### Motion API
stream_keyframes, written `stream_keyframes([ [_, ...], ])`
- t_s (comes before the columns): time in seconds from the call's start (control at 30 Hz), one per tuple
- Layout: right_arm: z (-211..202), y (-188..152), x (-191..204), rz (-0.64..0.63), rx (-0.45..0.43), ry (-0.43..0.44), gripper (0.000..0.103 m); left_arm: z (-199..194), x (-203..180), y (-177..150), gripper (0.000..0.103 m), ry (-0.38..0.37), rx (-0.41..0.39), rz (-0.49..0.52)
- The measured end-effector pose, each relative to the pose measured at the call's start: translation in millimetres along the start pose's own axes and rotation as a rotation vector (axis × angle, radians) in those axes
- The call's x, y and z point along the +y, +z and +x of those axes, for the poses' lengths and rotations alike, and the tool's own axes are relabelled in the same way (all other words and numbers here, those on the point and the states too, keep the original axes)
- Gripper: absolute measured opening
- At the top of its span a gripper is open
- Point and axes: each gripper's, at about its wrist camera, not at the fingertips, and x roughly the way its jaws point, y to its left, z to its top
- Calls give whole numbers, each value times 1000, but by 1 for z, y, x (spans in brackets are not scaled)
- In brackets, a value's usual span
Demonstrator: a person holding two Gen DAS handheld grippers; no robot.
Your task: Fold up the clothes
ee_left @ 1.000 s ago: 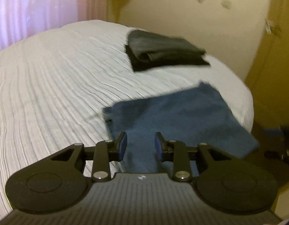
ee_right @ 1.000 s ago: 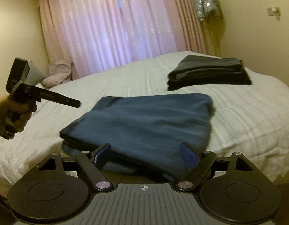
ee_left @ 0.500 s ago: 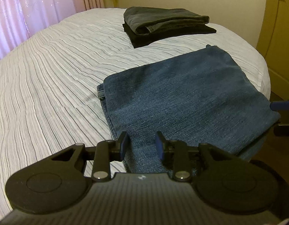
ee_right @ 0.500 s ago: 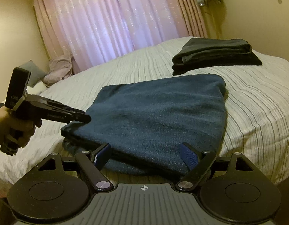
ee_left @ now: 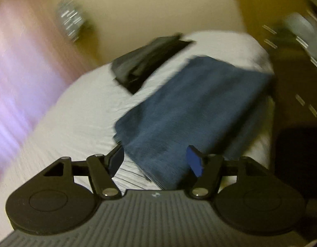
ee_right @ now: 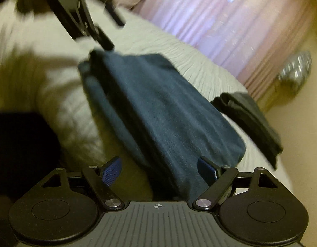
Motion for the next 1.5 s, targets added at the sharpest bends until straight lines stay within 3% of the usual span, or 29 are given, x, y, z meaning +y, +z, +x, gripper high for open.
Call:
stream_keyframes([
  [0.13,23,-3,15,-161,36,-38,84,5,-43,-2,65,3,30,207],
  [0.2,40,-6,21,-222,78,-57,83,16,-56,-1,65,19,48,259],
  [0.27,46,-6,16,-218,79,-81,51,25,-65,1,72,47,57,306],
  [0.47,37,-1,-16,-110,50,-46,41,24,-87,6,73,118,22,445],
  [0.7,32,9,-27,-71,35,-45,40,17,-90,15,73,88,-22,455],
  [0.87,30,16,-29,-70,31,-43,40,39,-99,10,77,101,19,558],
  [0.97,25,10,-24,-68,28,-49,40,63,-109,1,74,165,58,675],
  [1.03,23,7,-23,-67,24,-52,40,75,-110,0,70,190,70,708],
  [1.07,23,6,-22,-75,23,-56,40,79,-108,1,58,194,83,701],
  [1.1,23,4,-19,-86,21,-63,40,82,-105,3,39,185,101,688],
  [1.3,21,-15,15,-223,24,-147,42,79,-94,1,29,154,86,619],
  [1.37,22,-22,23,-253,35,-166,59,78,-88,3,28,139,82,582],
  [1.5,30,-34,31,-309,54,-231,60,80,-85,11,28,136,76,569],
])
